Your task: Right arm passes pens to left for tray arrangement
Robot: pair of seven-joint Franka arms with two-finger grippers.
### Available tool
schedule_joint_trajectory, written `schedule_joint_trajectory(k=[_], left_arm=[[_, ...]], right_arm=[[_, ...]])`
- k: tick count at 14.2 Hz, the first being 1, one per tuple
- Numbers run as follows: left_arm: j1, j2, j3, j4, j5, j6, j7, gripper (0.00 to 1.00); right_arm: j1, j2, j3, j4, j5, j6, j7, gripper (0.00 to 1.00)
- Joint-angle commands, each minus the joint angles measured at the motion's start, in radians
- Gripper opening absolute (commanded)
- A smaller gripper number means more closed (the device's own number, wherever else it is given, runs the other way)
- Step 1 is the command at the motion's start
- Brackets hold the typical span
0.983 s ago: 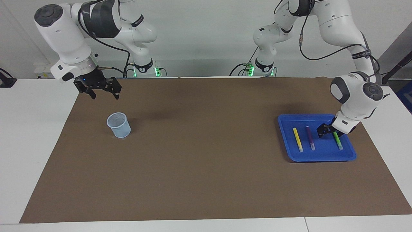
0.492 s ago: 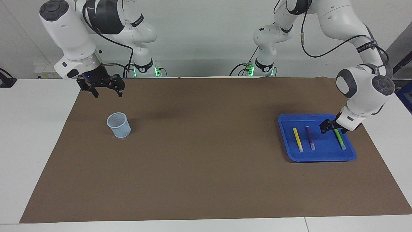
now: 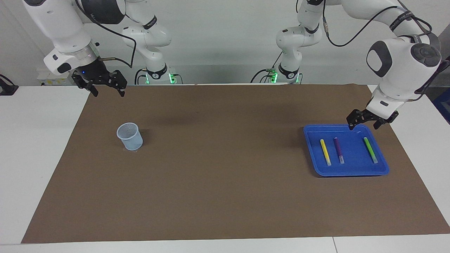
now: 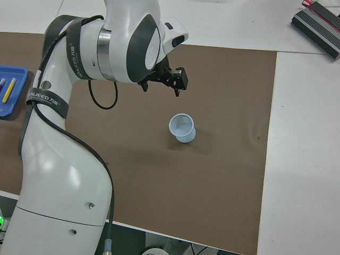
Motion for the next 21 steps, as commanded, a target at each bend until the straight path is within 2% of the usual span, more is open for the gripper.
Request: schedule_joint_trajectory(k=[1, 4, 7, 8, 9, 12, 18, 21], left_arm=[[-0.008, -0.084, -0.008, 0.013, -0.057, -0.073, -0.021, 1.0], [-0.009, -0.13, -0.008, 0.017, -0.081, -0.159, -0.023, 1.0], [-0.027, -0.15, -0.011, 0.022, -0.078, -0.193, -0.055, 1.0], [-0.061, -0.156, -0.005, 0.027, -0.073, -0.2, -0.058, 1.0], [-0.107, -0.158, 0.013, 0.027, -0.071, -0.203, -0.058, 1.0], [-0.152, -0.173, 0.038, 0.016, -0.068, -0.205, -0.064, 1.0], [-0.149, -0.213, 0.068, -0.061, -0.071, -0.19, -0.064, 1.0], [-0.152, -0.198, 0.087, -0.026, -0.071, -0.186, -0.066, 1.0]], right_arm=[[-0.01, -0.004, 0.009, 0.002, -0.007, -0.014, -0.023, 1.0], [-0.01, -0.004, 0.009, -0.001, -0.004, -0.008, -0.02, 1.0], [-0.01, -0.004, 0.009, -0.001, -0.004, -0.006, -0.02, 1.0], [-0.01, -0.004, 0.009, -0.002, -0.004, -0.006, -0.02, 1.0], [-0.01, -0.004, 0.009, -0.001, -0.004, -0.006, -0.02, 1.0], [-0.01, -0.004, 0.009, -0.002, -0.004, -0.006, -0.02, 1.0], [-0.01, -0.004, 0.009, -0.002, -0.004, -0.006, -0.02, 1.0], [-0.009, -0.004, 0.009, -0.001, -0.004, -0.006, -0.019, 1.0]])
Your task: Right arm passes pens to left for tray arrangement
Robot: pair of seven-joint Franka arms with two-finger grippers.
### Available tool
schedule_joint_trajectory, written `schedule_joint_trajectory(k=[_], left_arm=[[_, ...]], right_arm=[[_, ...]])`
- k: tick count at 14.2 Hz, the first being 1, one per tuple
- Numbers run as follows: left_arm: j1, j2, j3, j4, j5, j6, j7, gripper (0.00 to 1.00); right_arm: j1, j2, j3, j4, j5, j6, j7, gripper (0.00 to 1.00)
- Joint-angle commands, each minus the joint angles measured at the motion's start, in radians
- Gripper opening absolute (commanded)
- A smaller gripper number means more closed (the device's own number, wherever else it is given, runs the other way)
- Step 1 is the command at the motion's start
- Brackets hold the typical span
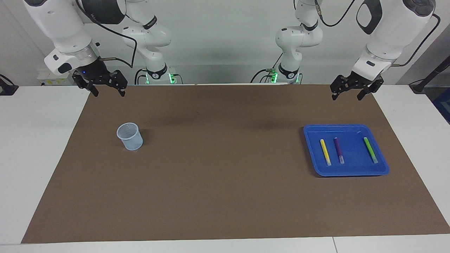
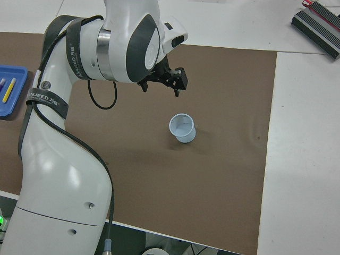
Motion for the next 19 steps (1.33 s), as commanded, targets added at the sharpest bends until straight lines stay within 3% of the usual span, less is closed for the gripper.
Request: schedule_joint_trajectory(k=[1, 19], left_arm=[[-0.018, -0.018, 0.026, 0.002, -0.003, 0.009, -0.004, 1.0], [-0.007, -0.003, 0.015, 0.062, -0.008, -0.038, -0.005, 1.0]], right_arm=[[-0.009, -0.004, 0.007, -0.002, -0.004, -0.006, -0.02, 1.0], [-0.009, -0.004, 0.007, 0.0, -0.004, -0.006, -0.02, 1.0]])
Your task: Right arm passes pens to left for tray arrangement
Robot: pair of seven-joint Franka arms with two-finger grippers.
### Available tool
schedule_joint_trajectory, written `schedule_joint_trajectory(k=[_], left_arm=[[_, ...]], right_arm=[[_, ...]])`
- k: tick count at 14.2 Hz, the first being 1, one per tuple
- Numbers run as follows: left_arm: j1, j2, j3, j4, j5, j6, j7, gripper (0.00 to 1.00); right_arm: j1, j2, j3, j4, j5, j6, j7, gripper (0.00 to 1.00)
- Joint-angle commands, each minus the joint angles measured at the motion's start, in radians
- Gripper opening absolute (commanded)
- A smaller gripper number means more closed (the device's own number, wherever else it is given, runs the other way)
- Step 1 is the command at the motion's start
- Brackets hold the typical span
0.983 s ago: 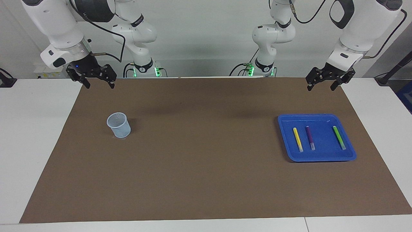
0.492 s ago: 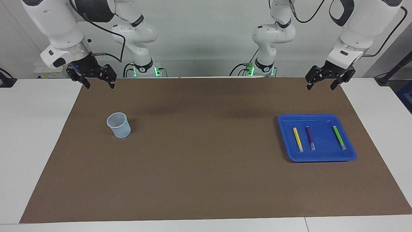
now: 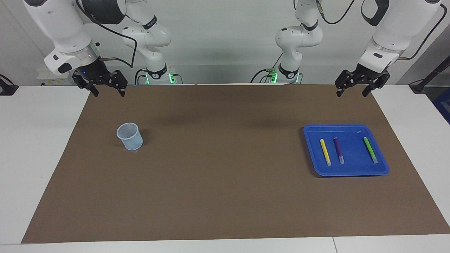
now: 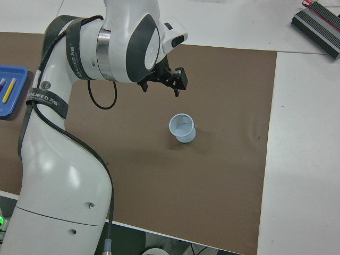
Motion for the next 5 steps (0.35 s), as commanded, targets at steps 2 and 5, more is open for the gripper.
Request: schedule_joint_trajectory(k=[2, 5], left_arm=[[-0.002, 0.001, 0.006, 0.021, -0.004, -0.028, -0.005, 1.0], [-0.001, 0.001, 0.006, 0.021, -0.007, -0.025, -0.004, 1.0]], right_arm=[[-0.011, -0.004, 0.007, 0.0, -0.004, -0.006, -0.02, 1.0], [-0.009, -0.004, 0.007, -0.002, -0.004, -0.006, -0.019, 1.0]])
